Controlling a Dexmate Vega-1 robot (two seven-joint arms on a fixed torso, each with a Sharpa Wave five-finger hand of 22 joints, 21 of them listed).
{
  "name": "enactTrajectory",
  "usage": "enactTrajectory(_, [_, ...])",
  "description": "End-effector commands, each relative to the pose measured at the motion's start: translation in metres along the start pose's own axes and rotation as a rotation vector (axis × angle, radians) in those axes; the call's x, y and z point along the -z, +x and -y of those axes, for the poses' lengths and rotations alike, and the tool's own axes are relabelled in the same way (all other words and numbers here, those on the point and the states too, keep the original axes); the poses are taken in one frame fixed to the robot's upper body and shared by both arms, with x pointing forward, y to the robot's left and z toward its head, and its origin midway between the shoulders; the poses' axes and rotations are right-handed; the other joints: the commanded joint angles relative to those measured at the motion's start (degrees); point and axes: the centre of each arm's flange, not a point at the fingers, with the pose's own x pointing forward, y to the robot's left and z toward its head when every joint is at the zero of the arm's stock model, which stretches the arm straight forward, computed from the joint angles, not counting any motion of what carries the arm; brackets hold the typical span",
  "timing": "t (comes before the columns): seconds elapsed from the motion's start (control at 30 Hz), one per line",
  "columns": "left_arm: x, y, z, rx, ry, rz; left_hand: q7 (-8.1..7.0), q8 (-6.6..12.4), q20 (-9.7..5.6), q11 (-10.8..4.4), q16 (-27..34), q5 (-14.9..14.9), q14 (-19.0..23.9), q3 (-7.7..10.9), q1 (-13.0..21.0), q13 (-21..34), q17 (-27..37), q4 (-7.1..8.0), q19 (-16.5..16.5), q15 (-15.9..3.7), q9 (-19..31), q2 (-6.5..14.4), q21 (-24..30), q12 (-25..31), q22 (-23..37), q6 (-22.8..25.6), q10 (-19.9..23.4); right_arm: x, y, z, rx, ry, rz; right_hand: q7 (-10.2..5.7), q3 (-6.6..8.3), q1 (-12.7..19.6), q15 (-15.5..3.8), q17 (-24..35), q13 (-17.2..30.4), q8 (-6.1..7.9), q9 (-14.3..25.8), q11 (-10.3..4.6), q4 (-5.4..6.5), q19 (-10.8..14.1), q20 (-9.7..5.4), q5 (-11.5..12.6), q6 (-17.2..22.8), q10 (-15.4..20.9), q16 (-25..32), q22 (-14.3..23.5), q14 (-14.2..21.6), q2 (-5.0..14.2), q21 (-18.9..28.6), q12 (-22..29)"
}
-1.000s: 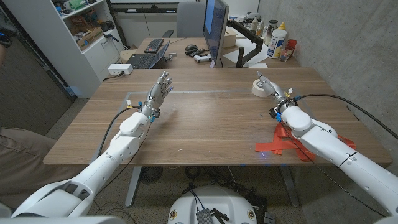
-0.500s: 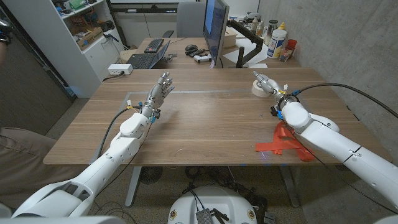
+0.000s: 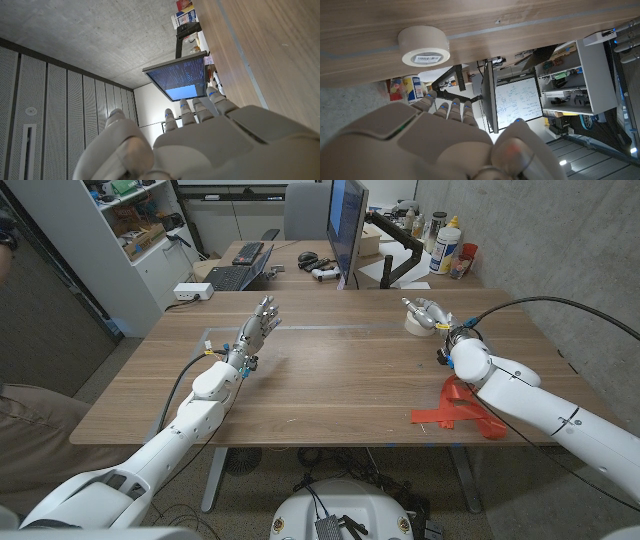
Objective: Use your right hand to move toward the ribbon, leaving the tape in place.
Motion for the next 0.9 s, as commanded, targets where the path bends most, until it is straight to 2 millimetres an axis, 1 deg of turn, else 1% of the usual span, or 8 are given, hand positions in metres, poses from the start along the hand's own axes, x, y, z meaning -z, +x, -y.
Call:
enactTrajectory(0.03, [0.004, 0.001, -0.003, 0.001, 0.004, -0.016, -0.08, 0.33, -0.38, -0.30, 0.28, 0.35, -0.36, -0.03, 0.03, 0.31, 0.15, -0.61, -0.01, -3.34, 0.08, -0.50, 0.17, 0.15, 0.19, 0.43, -0.08, 0.004, -0.001, 0.008, -0.039, -0.216, -0.069, -0.15, 0.01, 0.60, -1.06, 0.05, -0.05, -0.25, 0.16, -0.39, -0.21, -0.12, 0.17, 0.37, -0.65, -0.38, 0.29, 0.22, -0.20, -0.03, 0.07, 0.13])
enactTrajectory(0.37, [0.004, 0.002, -0.003, 0.002, 0.013, -0.021, 0.06, 0.38, -0.39, -0.33, 0.28, 0.38, -0.40, -0.05, 0.02, 0.31, 0.16, -0.64, -0.02, -3.34, 0.07, -0.47, 0.18, 0.15, 0.19, 0.48, -0.13, -0.001, -0.002, 0.007, -0.084, -0.264, -0.037, -0.20, -0.09, 0.52, -1.14, 0.07, -0.04, -0.30, 0.18, -0.64, -0.21, 0.01, 0.13, 0.47, -0.83, -0.49, 0.34, 0.22, -0.10, -0.18, 0.12, 0.12])
enactTrajectory(0.7, [0.004, 0.001, -0.004, 0.002, 0.018, -0.030, 0.10, 0.43, -0.40, -0.28, 0.29, 0.41, -0.40, -0.06, 0.02, 0.31, 0.16, -0.68, -0.04, -3.30, 0.07, -0.42, 0.19, 0.19, 0.20, 0.51, -0.10, -0.011, 0.000, 0.006, -0.137, -0.357, -0.012, -0.47, -0.27, 0.32, -1.29, 0.10, -0.02, -0.37, 0.19, -1.07, -0.15, 0.31, 0.06, 0.60, -1.14, -0.45, 0.42, 0.24, 0.09, -0.36, 0.23, 0.18])
enactTrajectory(0.77, [0.004, 0.001, -0.005, 0.004, 0.019, -0.034, 0.06, 0.43, -0.38, -0.27, 0.30, 0.41, -0.39, -0.07, 0.02, 0.31, 0.16, -0.68, -0.07, -3.29, 0.07, -0.41, 0.18, 0.20, 0.20, 0.49, -0.09, -0.012, 0.000, 0.005, -0.133, -0.366, -0.002, -0.45, -0.44, 0.13, -1.33, 0.12, -0.01, -1.00, 0.21, -1.22, -0.08, 0.55, 0.09, 0.78, -3.19, -0.47, 0.50, 0.24, 0.34, -0.50, 0.30, 0.22])
enactTrajectory(0.9, [0.004, 0.000, -0.005, 0.009, 0.023, -0.036, 0.07, 0.44, -0.38, -0.32, 0.30, 0.42, -0.41, -0.07, 0.02, 0.31, 0.16, -0.70, -0.06, -3.31, 0.07, -0.39, 0.19, 0.16, 0.20, 0.50, -0.20, -0.016, 0.001, 0.005, -0.142, -0.397, 0.014, -0.42, -0.53, 0.03, -1.50, 0.13, 0.00, -1.09, 0.23, -1.42, -0.05, 0.87, 0.05, 0.89, -3.93, -0.27, 0.62, 0.24, 0.72, -0.56, 0.40, 0.32])
